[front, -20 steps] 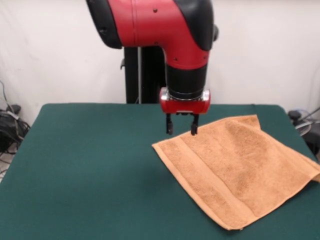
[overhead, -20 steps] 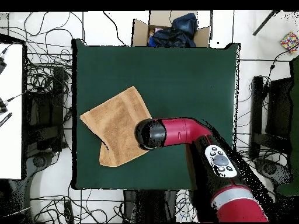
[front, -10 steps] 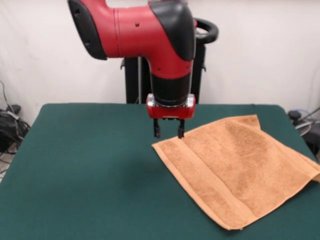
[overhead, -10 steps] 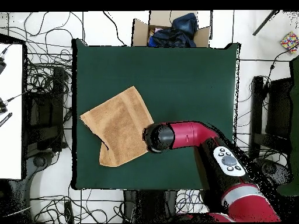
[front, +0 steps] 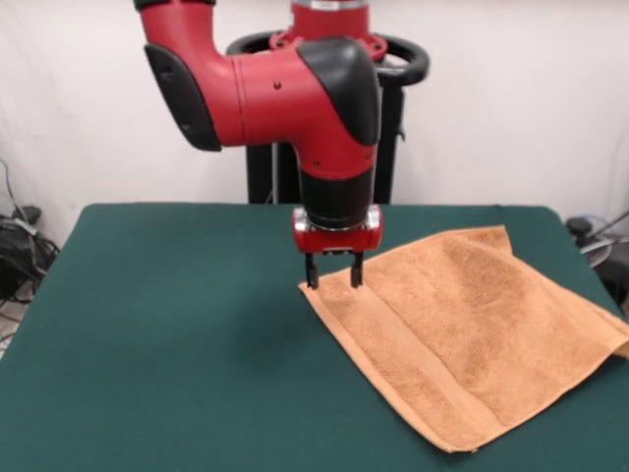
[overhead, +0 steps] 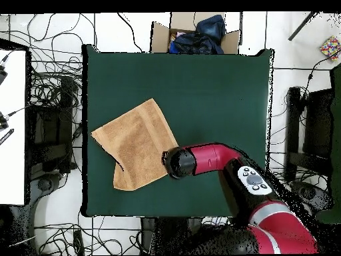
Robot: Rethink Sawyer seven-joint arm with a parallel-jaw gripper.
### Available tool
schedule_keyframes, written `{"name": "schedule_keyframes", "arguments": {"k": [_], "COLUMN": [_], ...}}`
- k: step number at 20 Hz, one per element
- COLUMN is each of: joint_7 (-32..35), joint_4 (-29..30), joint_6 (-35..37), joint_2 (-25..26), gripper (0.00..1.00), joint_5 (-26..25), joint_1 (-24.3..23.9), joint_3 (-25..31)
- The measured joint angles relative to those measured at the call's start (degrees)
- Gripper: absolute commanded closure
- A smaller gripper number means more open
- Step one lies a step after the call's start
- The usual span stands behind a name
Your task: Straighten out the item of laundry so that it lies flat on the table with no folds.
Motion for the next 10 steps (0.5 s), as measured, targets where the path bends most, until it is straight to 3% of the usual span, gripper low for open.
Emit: {"name": "schedule_keyframes", "arguments": {"k": [10], "joint_7": [0.0], "joint_4": [0.0], "joint_6": [-2.9], "joint_2": [2.5], "gripper": [0.0], "joint_5": [-2.0], "joint_1": [0.4], "joint_3": [0.0]}}
